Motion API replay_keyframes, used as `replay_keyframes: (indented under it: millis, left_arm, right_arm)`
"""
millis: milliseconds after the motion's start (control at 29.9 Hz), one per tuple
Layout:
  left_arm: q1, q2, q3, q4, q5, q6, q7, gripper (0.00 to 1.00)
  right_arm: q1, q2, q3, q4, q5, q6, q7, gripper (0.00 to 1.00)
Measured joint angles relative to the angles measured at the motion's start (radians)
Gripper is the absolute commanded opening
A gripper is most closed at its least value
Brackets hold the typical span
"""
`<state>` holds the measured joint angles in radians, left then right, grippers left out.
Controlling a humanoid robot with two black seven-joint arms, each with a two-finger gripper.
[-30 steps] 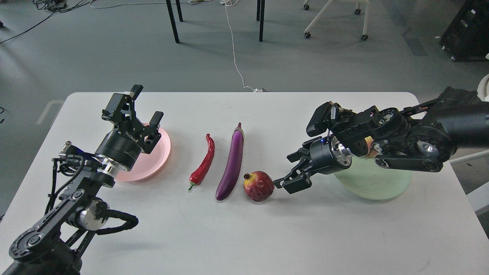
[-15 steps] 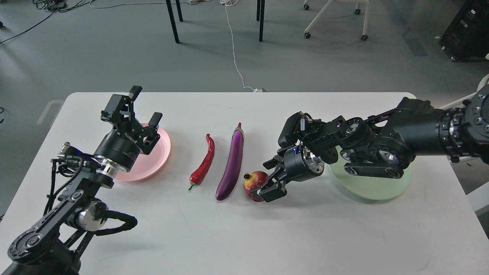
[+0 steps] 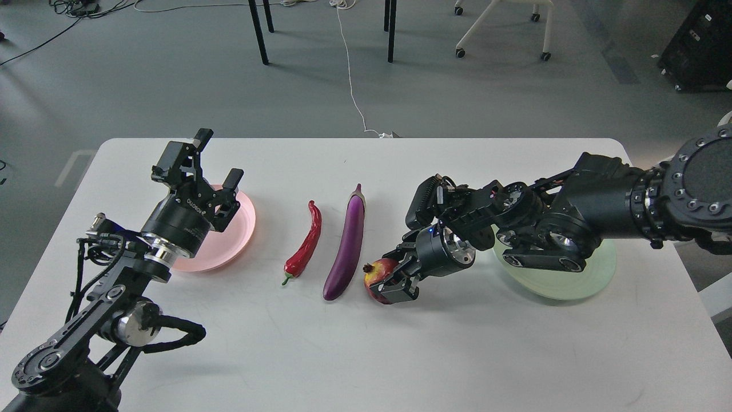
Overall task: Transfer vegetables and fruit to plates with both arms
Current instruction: 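Carry the red apple onto the green plate and release it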
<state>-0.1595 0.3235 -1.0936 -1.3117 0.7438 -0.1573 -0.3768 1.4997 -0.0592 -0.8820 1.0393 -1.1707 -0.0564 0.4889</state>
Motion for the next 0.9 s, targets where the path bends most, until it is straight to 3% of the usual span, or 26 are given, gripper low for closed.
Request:
replay_keyframes:
  millis: [367,668,902]
  left_arm:
    - [0.000,0.011,0.001,-0.008,-0.001,-0.001,0.000,1.00]
    - [0.008,0.015,0.003,-0.036,-0.001,-0.001,0.000,1.00]
    - [0.012,0.011,0.006,-0.037,0.001,-0.001,0.001,1.00]
  right_arm:
    - [0.196,-0.254,-0.067,0.119,-0.071,0.009,0.000,0.44]
    - [0.197,-0.500,-0.153,0.121,-0.212,0.010,0.000,0.45]
    - [0.144,-0.582,-0.160,0.116,-0.239,0.010,0.000,0.49]
